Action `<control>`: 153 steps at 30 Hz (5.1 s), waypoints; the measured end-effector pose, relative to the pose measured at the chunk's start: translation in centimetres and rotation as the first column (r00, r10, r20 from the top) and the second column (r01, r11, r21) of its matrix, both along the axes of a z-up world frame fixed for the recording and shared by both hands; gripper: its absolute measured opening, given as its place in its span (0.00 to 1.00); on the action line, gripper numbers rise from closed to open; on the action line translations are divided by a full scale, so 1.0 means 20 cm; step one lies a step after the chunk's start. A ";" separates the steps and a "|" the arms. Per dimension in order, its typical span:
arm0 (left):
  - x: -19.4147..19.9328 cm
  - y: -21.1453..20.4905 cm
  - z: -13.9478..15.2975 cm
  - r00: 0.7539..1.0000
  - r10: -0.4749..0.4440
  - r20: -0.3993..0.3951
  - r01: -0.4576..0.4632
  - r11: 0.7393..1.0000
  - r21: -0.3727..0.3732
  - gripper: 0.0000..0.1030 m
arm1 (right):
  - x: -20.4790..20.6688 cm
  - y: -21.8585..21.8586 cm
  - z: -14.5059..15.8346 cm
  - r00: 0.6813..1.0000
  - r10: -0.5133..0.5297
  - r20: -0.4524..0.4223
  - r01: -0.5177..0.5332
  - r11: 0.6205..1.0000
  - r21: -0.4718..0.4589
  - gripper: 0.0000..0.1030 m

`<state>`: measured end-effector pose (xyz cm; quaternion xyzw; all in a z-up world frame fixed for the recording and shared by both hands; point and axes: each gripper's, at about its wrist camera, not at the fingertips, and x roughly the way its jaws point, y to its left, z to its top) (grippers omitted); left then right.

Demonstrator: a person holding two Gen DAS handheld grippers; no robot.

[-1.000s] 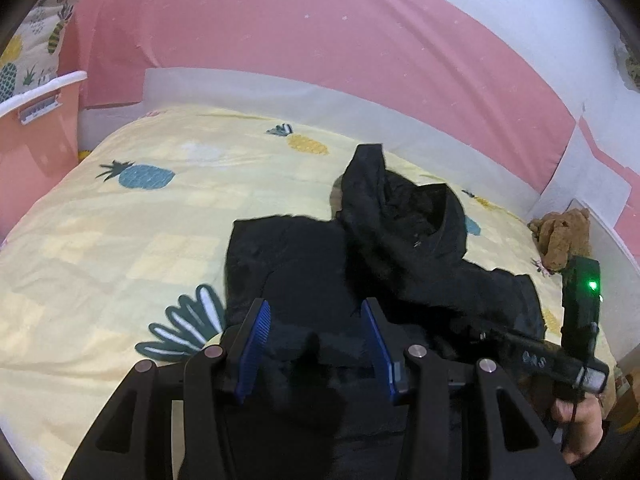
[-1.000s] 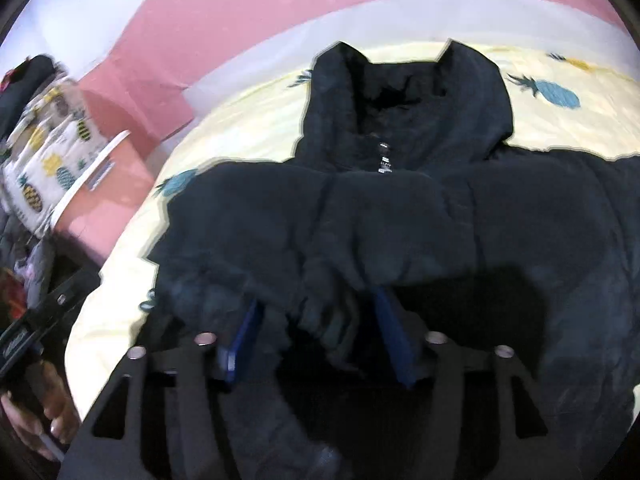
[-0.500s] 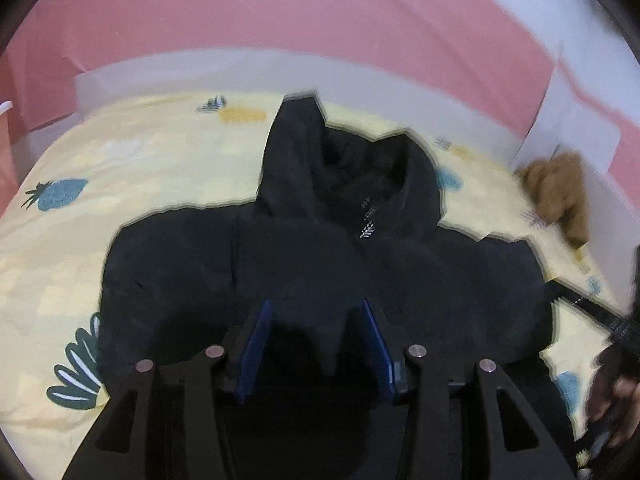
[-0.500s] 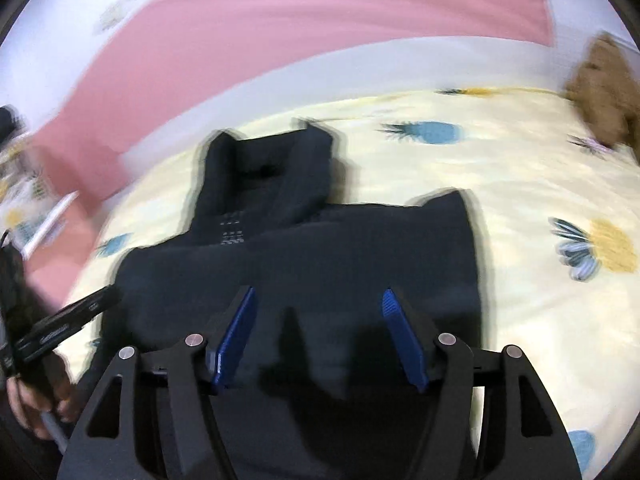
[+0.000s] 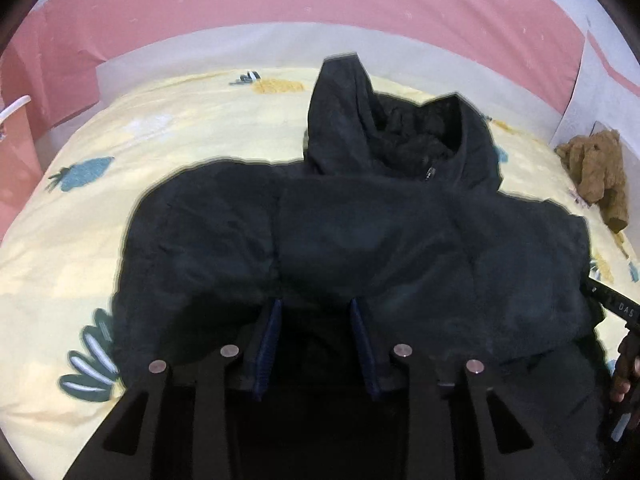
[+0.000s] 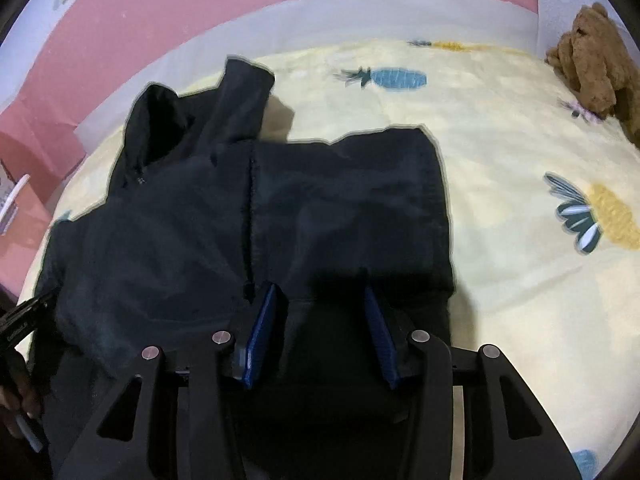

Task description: Fold large clothes

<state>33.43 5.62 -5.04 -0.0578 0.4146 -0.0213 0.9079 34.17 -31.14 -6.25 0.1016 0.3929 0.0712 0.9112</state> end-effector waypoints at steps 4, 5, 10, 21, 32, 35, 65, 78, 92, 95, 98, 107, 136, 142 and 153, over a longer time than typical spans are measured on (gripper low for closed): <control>0.03 -0.02 0.18 0.995 -0.025 0.093 0.025 1.000 0.008 0.35 | 0.06 -0.08 0.13 0.998 -0.033 0.052 0.035 0.999 -0.028 0.45; 0.06 -0.04 0.19 0.995 -0.027 0.099 0.026 1.000 0.015 0.35 | 0.10 -0.09 0.13 0.998 -0.041 0.043 0.043 0.998 -0.044 0.45; 0.29 -0.07 -0.01 1.000 0.006 -0.016 -0.006 0.999 0.040 0.36 | 0.28 -0.09 -0.05 0.997 -0.042 -0.059 0.038 0.997 -0.074 0.45; 0.24 -0.05 -0.04 1.000 -0.006 0.026 0.005 0.999 0.046 0.35 | 0.19 -0.11 -0.04 0.997 -0.080 -0.021 0.079 0.995 -0.060 0.45; 0.01 -0.07 -0.06 0.999 -0.051 -0.001 0.051 0.998 0.025 0.36 | -0.07 0.18 -0.06 0.997 0.049 -0.061 -0.057 0.991 -0.123 0.45; 0.03 -0.04 -0.10 0.999 -0.044 0.007 0.044 0.999 0.016 0.36 | -0.02 0.20 -0.11 0.996 0.052 -0.071 -0.061 0.990 -0.126 0.45; -0.75 -0.01 0.53 0.989 -0.023 0.145 0.024 1.000 -0.005 0.37 | -0.72 0.39 0.66 0.984 0.037 0.174 -0.016 0.993 -0.118 0.51; -0.94 -0.11 0.83 0.969 -0.105 0.224 0.108 0.994 0.000 0.39 | -0.86 0.44 0.93 0.960 0.084 0.266 -0.047 0.989 -0.143 0.51; -0.52 -0.15 0.91 0.974 -0.135 0.183 0.137 0.991 -0.003 0.41 | -0.45 0.47 0.97 0.963 0.165 0.215 -0.135 0.980 -0.148 0.51; -0.36 -0.15 0.89 0.978 -0.135 0.157 0.139 0.990 -0.015 0.46 | -0.27 0.47 0.95 0.965 0.185 0.185 -0.158 0.976 -0.148 0.51; -0.16 -0.14 0.86 0.983 -0.130 0.130 0.136 0.990 -0.039 0.46 | -0.10 0.46 0.93 0.967 0.195 0.163 -0.173 0.975 -0.138 0.51; 0.54 -0.05 0.69 0.995 -0.073 0.075 0.075 0.997 -0.027 0.52 | 0.54 0.39 0.71 0.985 0.164 0.049 -0.161 0.985 -0.058 0.54; 1.10 0.09 0.26 0.992 -0.029 0.126 0.047 0.989 -0.141 0.02 | 1.00 0.39 0.44 0.972 0.222 0.081 -0.228 0.970 0.084 0.06; 0.72 0.16 0.44 0.975 -0.045 0.216 0.086 0.979 -0.186 0.02 | 0.66 0.32 0.57 0.959 0.231 0.165 -0.249 0.964 0.096 0.06; 0.10 0.23 0.37 0.977 -0.031 0.212 0.079 0.972 -0.222 0.02 | 0.12 0.25 0.39 0.957 0.256 0.134 -0.273 0.954 0.126 0.06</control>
